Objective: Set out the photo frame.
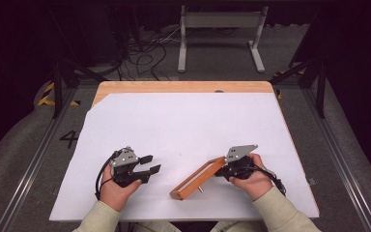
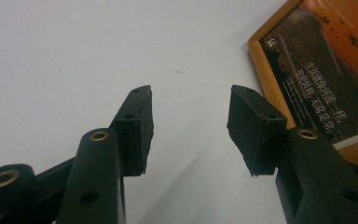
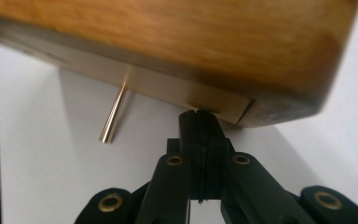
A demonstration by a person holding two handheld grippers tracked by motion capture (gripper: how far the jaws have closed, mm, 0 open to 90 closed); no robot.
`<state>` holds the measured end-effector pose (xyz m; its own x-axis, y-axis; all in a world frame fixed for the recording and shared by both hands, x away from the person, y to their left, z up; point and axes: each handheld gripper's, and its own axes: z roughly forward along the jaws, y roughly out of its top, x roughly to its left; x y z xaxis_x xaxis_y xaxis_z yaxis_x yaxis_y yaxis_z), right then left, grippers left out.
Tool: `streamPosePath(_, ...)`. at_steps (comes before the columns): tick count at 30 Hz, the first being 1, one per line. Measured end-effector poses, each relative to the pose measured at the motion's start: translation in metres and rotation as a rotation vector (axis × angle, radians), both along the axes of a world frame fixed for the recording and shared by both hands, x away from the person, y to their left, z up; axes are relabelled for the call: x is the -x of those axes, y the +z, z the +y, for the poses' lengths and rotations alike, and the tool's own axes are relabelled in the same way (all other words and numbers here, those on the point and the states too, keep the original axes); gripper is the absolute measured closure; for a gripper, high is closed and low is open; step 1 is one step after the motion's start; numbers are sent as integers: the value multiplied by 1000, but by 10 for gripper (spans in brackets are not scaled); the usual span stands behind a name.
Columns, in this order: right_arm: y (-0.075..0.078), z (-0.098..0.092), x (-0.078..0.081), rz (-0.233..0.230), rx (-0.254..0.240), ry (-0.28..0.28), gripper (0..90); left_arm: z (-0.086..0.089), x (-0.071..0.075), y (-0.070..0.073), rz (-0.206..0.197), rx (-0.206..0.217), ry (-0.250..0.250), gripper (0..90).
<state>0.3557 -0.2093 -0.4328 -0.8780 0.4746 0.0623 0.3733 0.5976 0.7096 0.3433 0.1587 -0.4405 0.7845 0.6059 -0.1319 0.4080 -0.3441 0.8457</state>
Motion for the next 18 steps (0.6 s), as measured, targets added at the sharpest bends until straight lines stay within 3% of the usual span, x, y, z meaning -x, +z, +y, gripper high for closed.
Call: streamPosePath(18,7,36,-42,-8,-12,-28,900,2,0,0,5,9,5,508)
